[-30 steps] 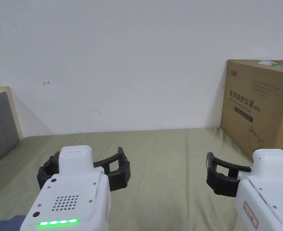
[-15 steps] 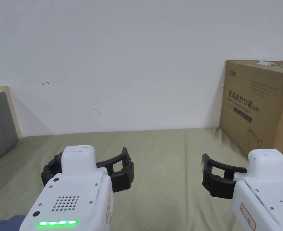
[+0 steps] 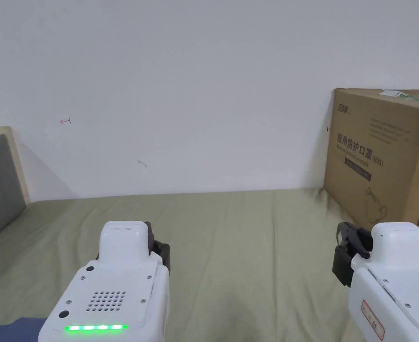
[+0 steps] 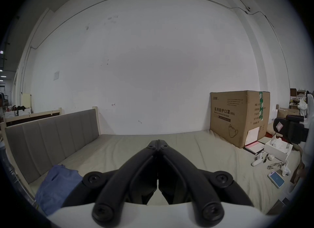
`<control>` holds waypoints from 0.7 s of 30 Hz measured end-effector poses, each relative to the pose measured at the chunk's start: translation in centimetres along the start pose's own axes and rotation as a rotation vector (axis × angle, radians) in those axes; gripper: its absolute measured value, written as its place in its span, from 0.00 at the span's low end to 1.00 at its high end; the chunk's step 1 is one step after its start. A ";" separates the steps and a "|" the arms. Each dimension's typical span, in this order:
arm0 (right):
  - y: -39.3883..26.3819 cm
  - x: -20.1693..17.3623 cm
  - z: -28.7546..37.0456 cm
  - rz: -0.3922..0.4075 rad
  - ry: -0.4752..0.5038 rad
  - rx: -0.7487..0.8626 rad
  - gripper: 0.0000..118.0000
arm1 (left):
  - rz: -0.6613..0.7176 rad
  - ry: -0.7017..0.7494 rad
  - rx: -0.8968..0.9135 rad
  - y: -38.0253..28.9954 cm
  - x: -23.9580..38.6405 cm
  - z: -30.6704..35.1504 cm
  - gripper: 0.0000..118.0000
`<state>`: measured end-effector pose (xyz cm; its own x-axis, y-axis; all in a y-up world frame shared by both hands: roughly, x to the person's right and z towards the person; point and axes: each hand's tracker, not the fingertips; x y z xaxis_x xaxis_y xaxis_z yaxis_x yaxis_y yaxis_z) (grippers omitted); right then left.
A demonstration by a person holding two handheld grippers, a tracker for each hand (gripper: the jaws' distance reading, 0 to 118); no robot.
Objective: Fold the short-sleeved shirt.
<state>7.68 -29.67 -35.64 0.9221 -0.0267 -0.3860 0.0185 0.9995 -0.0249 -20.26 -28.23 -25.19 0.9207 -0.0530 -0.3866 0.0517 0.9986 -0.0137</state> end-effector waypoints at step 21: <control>0.1 -10.3 -2.9 0.011 0.201 -0.040 0.00 | -0.012 0.262 -0.019 -0.7 -10.4 5.5 0.00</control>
<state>-2.91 -29.30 -34.41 0.8261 -0.0224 -0.5631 -0.0101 0.9985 -0.0545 -27.79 -28.45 -16.07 0.7881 -0.0639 -0.6122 0.0524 0.9980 -0.0366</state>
